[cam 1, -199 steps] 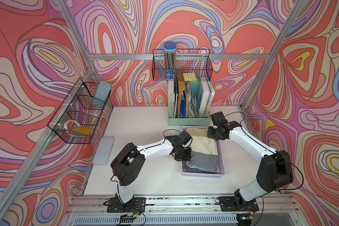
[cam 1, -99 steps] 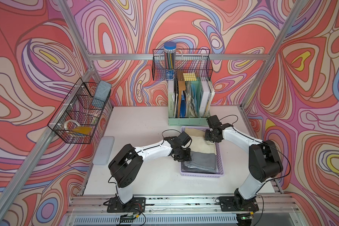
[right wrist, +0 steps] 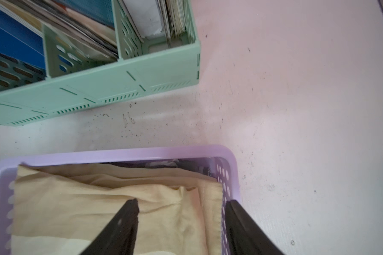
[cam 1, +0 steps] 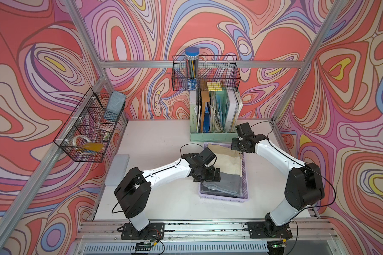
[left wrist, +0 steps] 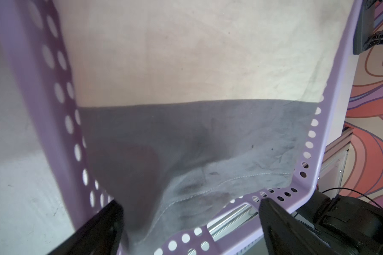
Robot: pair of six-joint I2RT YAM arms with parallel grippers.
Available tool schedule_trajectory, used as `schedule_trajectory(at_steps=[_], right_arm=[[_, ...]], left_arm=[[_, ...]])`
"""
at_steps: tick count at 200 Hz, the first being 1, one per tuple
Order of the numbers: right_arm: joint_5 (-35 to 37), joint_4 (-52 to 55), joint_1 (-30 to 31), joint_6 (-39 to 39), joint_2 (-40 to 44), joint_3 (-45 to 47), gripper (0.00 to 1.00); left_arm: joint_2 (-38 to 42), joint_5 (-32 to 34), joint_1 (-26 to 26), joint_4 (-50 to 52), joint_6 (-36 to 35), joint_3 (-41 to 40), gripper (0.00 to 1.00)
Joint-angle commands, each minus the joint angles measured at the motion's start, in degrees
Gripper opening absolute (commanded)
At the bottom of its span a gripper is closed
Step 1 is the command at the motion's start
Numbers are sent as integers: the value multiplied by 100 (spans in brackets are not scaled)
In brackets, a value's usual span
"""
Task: Put the folded pillowcase in the basket
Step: Place the pillowcase in the basket, then reset both arms
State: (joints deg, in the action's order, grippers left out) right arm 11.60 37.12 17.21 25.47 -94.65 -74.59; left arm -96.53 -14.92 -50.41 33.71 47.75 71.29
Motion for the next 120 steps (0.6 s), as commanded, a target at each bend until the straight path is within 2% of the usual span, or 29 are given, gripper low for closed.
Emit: schedule_trajectory(at_steps=[1,27,35,42,83,103,112,120], right_arm=[[63,136,-9,-58,359,-127,64],[-33,139,-12,-178,836,-109,66],[52,98,-12,-224,1035,-74,75],[218,53,-8,-281,1220,-31,97],[1943,-817,-9,-739,2194,372,98],[2423,-1536,-7,-1263,2238,663,98],[2430,-1862,-7,-1384,2200,814,98],[2441,-2291,-9,-1722,2110,1051,98]], left_arm=[[414,494,-77,517,-107,166,99],[899,998,-109,766,-261,360,99],[1077,1324,-109,972,-404,487,99],[1273,1699,-109,1155,-546,576,99],[2323,5343,-97,2386,-1291,1167,99],[2791,7295,-59,2604,-1157,936,99],[3149,7859,19,2102,-1755,432,98],[3589,7834,222,738,-3101,-318,99]])
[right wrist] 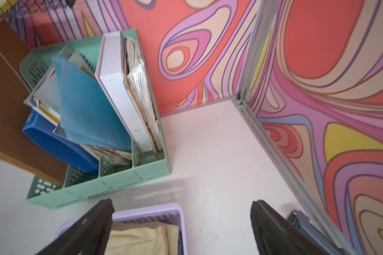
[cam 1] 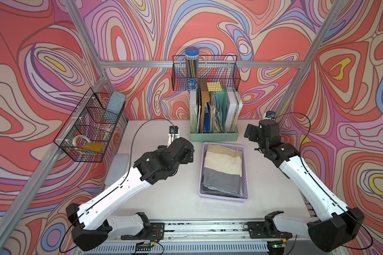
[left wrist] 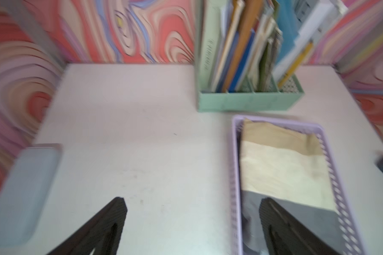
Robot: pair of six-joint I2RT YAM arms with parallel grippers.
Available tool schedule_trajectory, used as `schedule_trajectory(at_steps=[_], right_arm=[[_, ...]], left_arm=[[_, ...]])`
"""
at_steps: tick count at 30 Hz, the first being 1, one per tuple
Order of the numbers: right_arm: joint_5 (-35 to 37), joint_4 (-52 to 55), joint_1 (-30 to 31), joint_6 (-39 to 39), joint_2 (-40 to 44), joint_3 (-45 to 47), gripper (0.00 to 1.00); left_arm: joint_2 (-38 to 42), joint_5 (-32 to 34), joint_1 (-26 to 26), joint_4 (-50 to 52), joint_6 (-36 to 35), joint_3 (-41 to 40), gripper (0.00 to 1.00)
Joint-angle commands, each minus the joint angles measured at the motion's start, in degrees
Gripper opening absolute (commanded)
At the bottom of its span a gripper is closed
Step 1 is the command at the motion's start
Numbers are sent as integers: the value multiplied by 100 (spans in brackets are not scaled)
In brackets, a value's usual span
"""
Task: Put the folded pillowcase in the basket
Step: Reset both arms
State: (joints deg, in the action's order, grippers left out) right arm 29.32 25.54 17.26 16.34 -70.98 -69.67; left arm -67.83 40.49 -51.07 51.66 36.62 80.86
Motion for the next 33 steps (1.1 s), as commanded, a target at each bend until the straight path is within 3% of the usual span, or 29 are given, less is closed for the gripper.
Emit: schedule_trajectory(at_steps=[1,2,3,4,5,7,10,13,17,21,25,28,33], right_arm=[[692,-1180,-13,-852,-276,590,98],[1116,-1486,-14,-1147,-438,800,98],[1635,-1682,-16,-1343,-667,903,98],[1955,-1932,-60,-1725,-846,1004,98],[2015,-2275,-121,-2193,-998,1195,98],[1210,-2814,-273,-2527,-967,1692,98],[-359,-3991,-537,-2024,-697,2735,98],[-709,-5157,-576,-1997,-1028,3416,98],[-893,-5854,-620,-1793,-1712,3784,98],[-1221,-6529,-765,-1927,-1830,4006,98],[-1233,-6999,-874,-1893,-1997,4046,98],[-1561,-7505,-934,-2019,-1946,4309,98],[-2177,-6942,-970,-2055,-1770,4187,98]], left_arm=[[794,2246,324,-1239,-2131,-1367,98],[1212,1627,667,-2354,-3164,-1991,99],[1661,583,1106,-2826,-3441,-2462,99],[2020,-203,1542,-3147,-3374,-2823,99],[2391,-558,2004,-3552,-3038,-3255,99],[2997,-1048,2690,-4650,-3024,-4245,99],[3315,-1594,3284,-5648,-3738,-5351,98],[2837,-1822,3651,-5435,-3904,-5425,99],[1900,-2145,4192,-6131,-3819,-5836,99],[994,-2278,4243,-7610,-3623,-6228,99],[-561,-2229,4263,-9277,-3403,-6298,98],[-1037,-2416,4271,-9144,-3796,-5879,99],[-1598,-2292,4360,-10197,-3944,-6028,98]])
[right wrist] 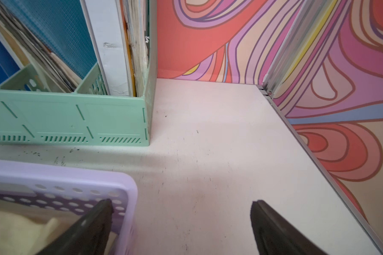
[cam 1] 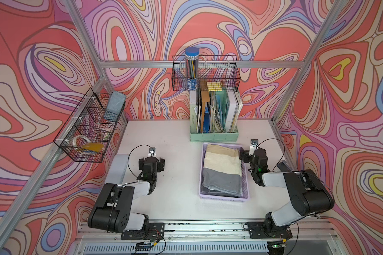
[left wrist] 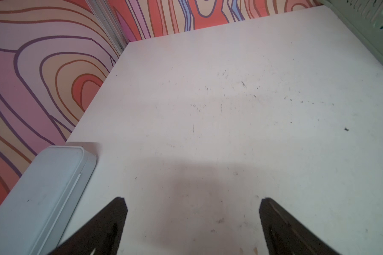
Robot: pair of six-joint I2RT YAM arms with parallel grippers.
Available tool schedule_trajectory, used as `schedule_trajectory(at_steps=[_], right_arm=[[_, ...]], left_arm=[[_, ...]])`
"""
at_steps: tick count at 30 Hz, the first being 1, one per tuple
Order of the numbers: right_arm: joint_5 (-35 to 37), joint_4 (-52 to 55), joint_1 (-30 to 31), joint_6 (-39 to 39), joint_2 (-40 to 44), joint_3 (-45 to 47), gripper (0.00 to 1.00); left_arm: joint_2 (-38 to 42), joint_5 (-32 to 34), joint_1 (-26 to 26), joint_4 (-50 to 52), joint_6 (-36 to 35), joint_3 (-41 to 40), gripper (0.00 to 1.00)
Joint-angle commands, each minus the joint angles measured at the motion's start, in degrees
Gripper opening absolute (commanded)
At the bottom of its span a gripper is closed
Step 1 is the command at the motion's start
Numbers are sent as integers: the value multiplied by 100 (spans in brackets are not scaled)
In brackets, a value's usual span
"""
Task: Put the folded pillowcase in the basket
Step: Reset both arms
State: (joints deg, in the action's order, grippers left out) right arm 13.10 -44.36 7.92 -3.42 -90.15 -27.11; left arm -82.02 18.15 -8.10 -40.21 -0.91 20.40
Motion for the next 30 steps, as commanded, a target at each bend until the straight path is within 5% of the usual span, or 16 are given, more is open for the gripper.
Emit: schedule_trajectory(at_steps=[1,4,7,10,12,14,30], right_arm=[[-519,186,-36,-25,76,-158,98],[-369,529,-80,41,-158,-495,98],[-546,-70,-157,-72,-241,-238,98],[-403,-621,-330,182,-323,8,98],[-449,-1099,-426,294,-437,230,98],[-602,-2204,-462,200,-817,524,98],[-854,-1187,-599,351,-715,116,98]], left_arm=[[-143,-122,63,-805,-176,84,99],[-357,122,139,-1161,-39,29,99],[-287,-170,323,-706,189,152,98],[-773,-244,413,-1781,142,-94,99],[-523,-456,406,-954,182,85,99],[-727,-331,402,-1565,127,-47,99],[-654,-318,397,-1418,190,-25,99]])
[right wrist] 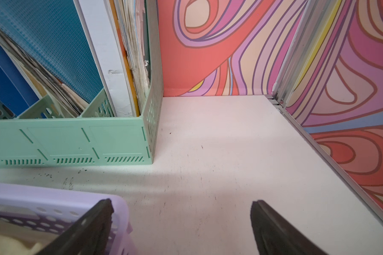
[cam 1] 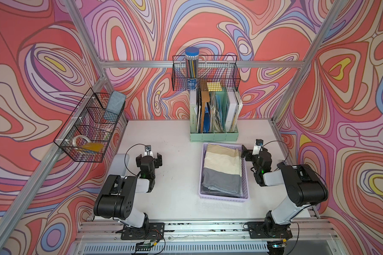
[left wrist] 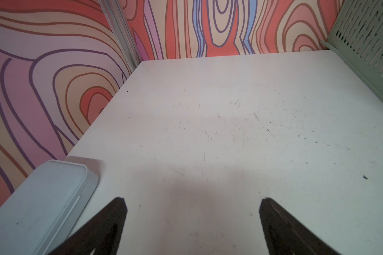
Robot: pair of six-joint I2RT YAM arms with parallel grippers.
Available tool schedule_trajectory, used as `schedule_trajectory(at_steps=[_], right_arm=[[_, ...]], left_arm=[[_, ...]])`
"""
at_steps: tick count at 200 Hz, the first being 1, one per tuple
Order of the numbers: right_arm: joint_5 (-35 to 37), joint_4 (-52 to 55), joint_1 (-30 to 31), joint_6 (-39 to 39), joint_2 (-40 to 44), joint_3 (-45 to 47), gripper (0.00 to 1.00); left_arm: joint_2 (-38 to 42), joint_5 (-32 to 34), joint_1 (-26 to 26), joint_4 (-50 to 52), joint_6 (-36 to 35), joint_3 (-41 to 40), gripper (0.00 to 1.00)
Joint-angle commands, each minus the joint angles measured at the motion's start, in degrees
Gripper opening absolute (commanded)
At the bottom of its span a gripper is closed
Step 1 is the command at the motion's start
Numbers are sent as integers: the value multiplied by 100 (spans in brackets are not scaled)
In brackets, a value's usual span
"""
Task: Put the folded pillowcase in the basket
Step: Reset both arms
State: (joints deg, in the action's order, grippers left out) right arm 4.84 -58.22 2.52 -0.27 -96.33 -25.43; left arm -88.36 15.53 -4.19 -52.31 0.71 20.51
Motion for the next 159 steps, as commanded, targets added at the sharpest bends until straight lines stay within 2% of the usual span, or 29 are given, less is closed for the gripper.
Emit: schedule_trajectory(at_steps=[1,94,122,159], right_arm=[[-35,204,-60,36,-96,-58,98],[43,135,-63,27,-96,-24,98],[34,148,-60,27,-96,-32,98],[10,197,-59,28,-96,-53,98]], left_arm=[[-26,-54,5,-215,36,-39,99],[-24,-60,6,-157,38,-15,99],[-7,-453,195,131,147,102,99],[11,-463,208,84,131,72,99]])
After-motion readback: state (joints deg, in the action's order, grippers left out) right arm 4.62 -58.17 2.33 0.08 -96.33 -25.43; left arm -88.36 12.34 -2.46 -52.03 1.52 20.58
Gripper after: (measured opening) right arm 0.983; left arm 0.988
